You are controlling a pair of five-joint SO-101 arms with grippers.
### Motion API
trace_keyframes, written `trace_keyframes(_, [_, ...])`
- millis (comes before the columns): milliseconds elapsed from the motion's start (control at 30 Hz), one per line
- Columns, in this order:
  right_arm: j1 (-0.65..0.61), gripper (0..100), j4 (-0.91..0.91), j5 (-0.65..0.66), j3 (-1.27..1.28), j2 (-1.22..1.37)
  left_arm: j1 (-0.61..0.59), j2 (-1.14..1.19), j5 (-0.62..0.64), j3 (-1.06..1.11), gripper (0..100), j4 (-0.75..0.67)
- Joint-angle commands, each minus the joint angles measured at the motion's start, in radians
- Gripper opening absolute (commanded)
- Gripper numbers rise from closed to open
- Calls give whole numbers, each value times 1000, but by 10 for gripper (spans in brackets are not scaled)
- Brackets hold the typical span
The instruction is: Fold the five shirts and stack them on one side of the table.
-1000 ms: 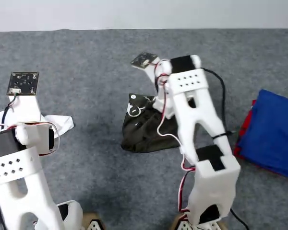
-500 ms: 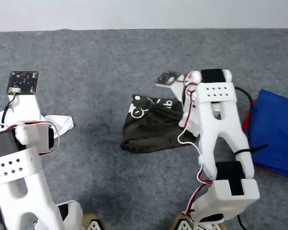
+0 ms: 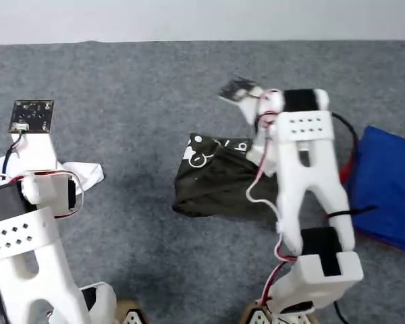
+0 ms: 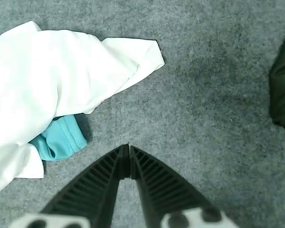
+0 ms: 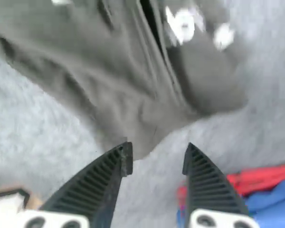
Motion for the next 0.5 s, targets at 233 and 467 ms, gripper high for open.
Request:
trace_keyframes(233, [-130,153,-197,-91,-95,101,-2,-23,-8,-4,6,-21])
trace_keyframes(467, [-160,153,-220,-164,-269,323,-2,-23,-6,-4,6,-20])
